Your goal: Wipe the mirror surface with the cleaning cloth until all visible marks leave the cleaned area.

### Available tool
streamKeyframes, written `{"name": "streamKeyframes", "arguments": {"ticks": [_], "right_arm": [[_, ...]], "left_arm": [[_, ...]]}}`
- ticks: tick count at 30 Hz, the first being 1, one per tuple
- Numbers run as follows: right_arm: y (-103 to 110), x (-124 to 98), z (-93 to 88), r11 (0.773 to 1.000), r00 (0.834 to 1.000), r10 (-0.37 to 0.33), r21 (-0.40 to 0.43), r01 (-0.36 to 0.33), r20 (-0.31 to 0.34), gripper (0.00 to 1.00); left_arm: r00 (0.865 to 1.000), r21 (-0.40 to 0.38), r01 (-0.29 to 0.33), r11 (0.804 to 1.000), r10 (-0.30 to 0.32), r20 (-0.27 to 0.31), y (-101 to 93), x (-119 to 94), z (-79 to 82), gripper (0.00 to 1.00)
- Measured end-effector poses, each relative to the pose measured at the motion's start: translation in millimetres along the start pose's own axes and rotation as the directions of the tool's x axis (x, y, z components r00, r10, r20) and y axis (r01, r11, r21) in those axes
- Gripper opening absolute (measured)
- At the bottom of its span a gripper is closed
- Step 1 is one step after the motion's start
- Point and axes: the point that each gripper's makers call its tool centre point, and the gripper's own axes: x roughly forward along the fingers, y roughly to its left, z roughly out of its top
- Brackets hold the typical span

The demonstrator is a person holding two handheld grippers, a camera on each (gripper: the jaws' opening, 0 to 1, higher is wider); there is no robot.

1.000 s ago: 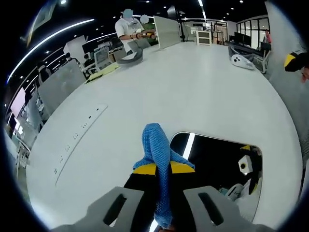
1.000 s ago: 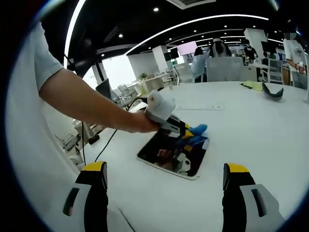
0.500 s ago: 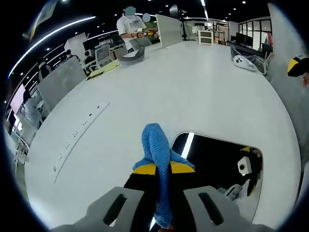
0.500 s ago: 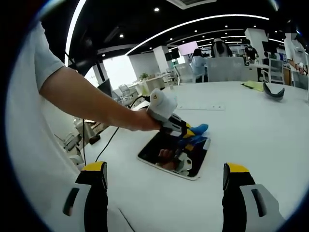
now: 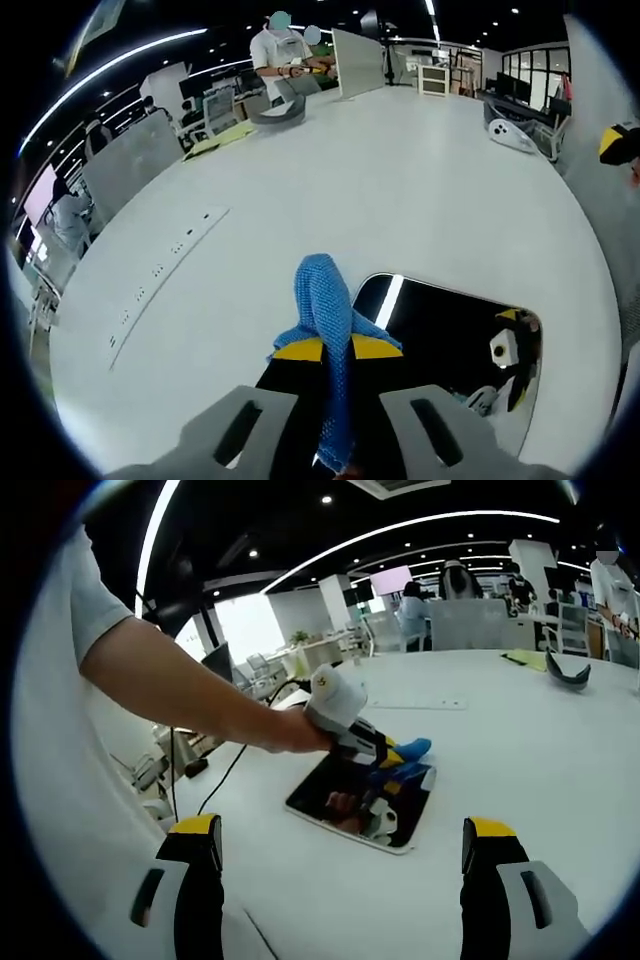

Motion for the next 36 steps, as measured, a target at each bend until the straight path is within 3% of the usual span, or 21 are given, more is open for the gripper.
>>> {"name": "streamKeyframes", "arguments": {"ticks": [36], "right_arm": [[11,-4,0.8,0.999,1.000,0.026,-0.026,-0.026,0.003,1.00]], "left_arm": [[1.000,-0.035,-0.015,0.999,0.016,0.009,-28.4,-22,-18.3,0.06]]}}
